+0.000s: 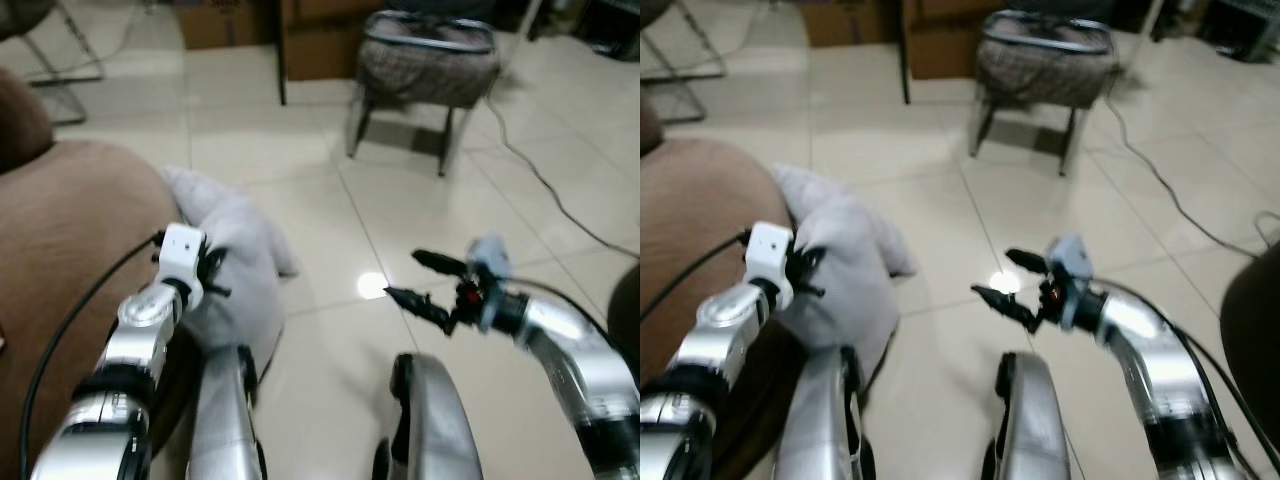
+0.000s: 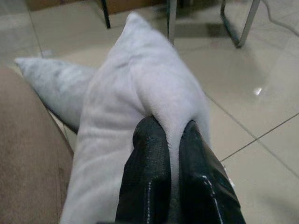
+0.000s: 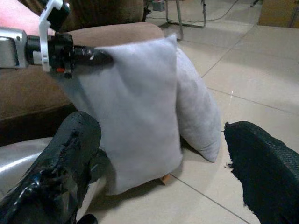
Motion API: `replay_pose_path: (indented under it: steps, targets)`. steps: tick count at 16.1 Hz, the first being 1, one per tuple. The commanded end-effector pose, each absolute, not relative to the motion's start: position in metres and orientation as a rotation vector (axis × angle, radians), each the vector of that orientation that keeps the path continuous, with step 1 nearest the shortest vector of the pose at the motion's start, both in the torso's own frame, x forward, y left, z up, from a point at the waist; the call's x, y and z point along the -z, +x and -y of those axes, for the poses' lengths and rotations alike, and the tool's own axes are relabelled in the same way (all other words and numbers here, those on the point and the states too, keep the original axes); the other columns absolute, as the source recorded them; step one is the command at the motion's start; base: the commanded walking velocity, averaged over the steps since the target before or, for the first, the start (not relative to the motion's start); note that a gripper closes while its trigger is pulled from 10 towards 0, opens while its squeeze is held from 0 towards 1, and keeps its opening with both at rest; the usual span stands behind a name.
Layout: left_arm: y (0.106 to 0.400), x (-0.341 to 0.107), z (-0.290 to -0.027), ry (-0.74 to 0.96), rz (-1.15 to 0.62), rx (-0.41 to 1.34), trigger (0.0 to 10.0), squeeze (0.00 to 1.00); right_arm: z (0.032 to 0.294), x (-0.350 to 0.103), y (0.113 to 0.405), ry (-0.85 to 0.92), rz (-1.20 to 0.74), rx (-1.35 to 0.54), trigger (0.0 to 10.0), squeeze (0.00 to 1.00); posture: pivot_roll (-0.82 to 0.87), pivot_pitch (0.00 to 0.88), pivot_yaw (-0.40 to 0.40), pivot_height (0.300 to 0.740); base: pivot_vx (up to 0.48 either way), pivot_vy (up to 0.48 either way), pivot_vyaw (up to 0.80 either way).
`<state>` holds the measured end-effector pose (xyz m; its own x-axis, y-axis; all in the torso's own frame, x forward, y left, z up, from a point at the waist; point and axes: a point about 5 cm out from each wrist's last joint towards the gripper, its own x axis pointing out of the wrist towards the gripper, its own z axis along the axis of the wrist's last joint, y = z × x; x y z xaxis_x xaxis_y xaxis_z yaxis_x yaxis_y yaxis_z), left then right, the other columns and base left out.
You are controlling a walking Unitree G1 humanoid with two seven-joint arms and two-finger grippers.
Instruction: Move the pillow to the sofa from floor
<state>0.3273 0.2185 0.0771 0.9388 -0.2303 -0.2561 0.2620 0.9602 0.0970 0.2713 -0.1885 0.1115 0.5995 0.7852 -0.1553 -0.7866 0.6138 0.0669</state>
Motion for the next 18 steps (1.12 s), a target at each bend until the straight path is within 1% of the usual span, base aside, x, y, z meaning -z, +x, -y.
replay_pose_path:
  steps: [1, 2, 4, 6, 7, 8, 9, 10, 11, 13, 15, 16, 18]
  targets:
    - [0.333, -0.109, -0.208, 0.091, -0.115, 0.292, 0.0, 0.0, 0.19, -0.129, 0.268, 0.007, -0.099, -0.835, 10.0, 0.0, 0.01, 0.0, 0.014, 0.506, 0.0, 0.0, 0.0]
    - [0.329, -0.125, -0.204, 0.062, -0.064, 0.315, 0.0, 0.0, 0.185, -0.139, 0.268, 0.039, -0.067, -0.77, 10.0, 0.0, 0.01, 0.0, 0.018, 0.506, 0.0, 0.0, 0.0]
    - [0.322, -0.154, -0.202, 0.041, 0.015, 0.308, 0.0, 0.0, 0.174, -0.152, 0.27, 0.06, -0.01, -0.694, 10.0, 0.0, 0.01, 0.0, 0.028, 0.506, 0.0, 0.0, 0.0]
    - [0.313, -0.169, -0.203, 0.049, 0.053, 0.281, 0.0, 0.0, 0.171, -0.159, 0.271, 0.054, 0.013, -0.615, 10.0, 0.0, 0.02, 0.0, 0.024, 0.506, 0.0, 0.0, 0.0]
    - [0.31, -0.172, -0.204, 0.072, 0.067, 0.251, 0.0, 0.0, 0.173, -0.159, 0.274, 0.069, 0.02, -0.54, 10.0, 0.0, 0.02, 0.0, 0.024, 0.506, 0.0, 0.0, 0.0]
    - [0.303, -0.178, -0.206, 0.07, 0.106, 0.171, 8.8, 0.0, 0.175, -0.157, 0.277, 0.083, 0.006, -0.384, 10.0, 0.0, 0.02, 0.0, 0.026, 0.516, 0.0, 0.0, 0.0]
    - [0.297, -0.184, -0.202, 0.042, 0.124, 0.136, 10.0, 0.0, 0.174, -0.156, 0.276, 0.088, 0.0, -0.325, 10.0, 0.0, 0.02, 0.0, 0.028, 0.526, 0.0, 0.0, 0.0]
    - [0.295, -0.186, -0.199, 0.035, 0.138, 0.144, 10.0, 0.0, 0.172, -0.157, 0.275, 0.089, 0.003, -0.325, 10.0, 0.0, 0.02, 0.0, 0.029, 0.531, 0.0, 0.0, 0.0]
    - [0.29, -0.193, -0.189, 0.046, 0.166, 0.157, 10.0, 0.0, 0.165, -0.16, 0.272, 0.075, 0.003, -0.329, 10.0, 0.0, 0.02, 0.0, 0.029, 0.541, 0.0, 0.0, 0.0]
    - [0.287, -0.191, -0.179, 0.055, 0.15, 0.182, 10.0, 0.0, 0.161, -0.162, 0.27, 0.052, 0.006, -0.313, 10.0, 0.0, 0.02, 0.0, 0.028, 0.556, 0.0, 0.0, 0.0]
    - [0.289, -0.188, -0.178, 0.093, 0.128, 0.151, 10.0, 0.0, 0.161, -0.162, 0.27, 0.053, 0.005, -0.291, 10.0, 0.0, 0.02, 0.0, 0.025, 0.571, 0.0, 0.0, 0.0]
    - [0.291, -0.189, -0.182, 0.099, 0.116, 0.111, 10.0, 0.0, 0.163, -0.163, 0.272, 0.044, 0.001, -0.279, 10.0, 0.0, 0.02, 0.0, 0.02, 0.581, 0.0, 0.0, 0.0]
    - [0.29, -0.189, -0.186, 0.103, 0.106, 0.088, 10.0, 0.0, 0.165, -0.163, 0.274, 0.032, -0.013, -0.266, 10.0, 0.0, 0.02, 0.0, 0.015, 0.596, 0.0, 0.0, 0.0]
